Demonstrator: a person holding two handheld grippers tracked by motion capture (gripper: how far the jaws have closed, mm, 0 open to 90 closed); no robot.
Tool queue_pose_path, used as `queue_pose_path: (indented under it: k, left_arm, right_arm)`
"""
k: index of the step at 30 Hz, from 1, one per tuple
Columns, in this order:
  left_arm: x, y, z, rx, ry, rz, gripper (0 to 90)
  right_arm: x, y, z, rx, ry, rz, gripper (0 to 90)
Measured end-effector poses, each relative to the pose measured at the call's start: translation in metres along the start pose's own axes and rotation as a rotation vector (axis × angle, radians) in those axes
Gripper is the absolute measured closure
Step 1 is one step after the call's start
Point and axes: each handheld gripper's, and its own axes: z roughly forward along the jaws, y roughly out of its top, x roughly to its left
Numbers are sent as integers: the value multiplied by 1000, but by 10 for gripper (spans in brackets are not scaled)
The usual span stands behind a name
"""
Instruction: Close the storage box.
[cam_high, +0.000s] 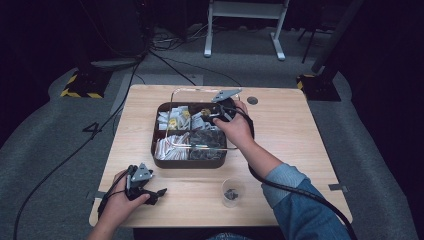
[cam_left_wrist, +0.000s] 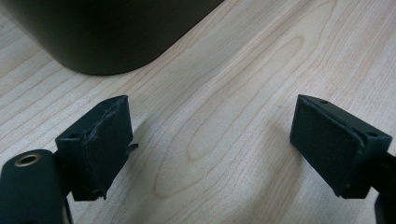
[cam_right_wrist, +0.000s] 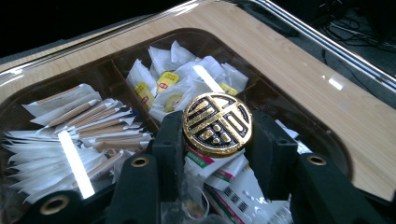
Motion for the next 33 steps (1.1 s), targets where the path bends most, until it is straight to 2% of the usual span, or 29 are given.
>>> queue_pose_path:
  k: [3, 11, 16, 28, 33]
  left_arm:
    - [0, 0, 0, 0, 0, -1, 135]
    - [0, 0, 0, -3, 0, -1, 135]
    - [1, 0, 0, -3, -1, 0, 136]
    - [2, 0, 0, -2, -6, 2, 135]
    - [2, 0, 1, -5, -6, 2, 136]
  right_arm:
    - [5, -1, 11, 5, -17, -23, 588]
    - [13, -3, 29, -6, 11, 11, 588]
    - [19, -3, 40, 15, 30, 12, 588]
    - [32, -5, 56, 55, 34, -6, 587]
    - [35, -5, 58, 70, 45, 13, 588]
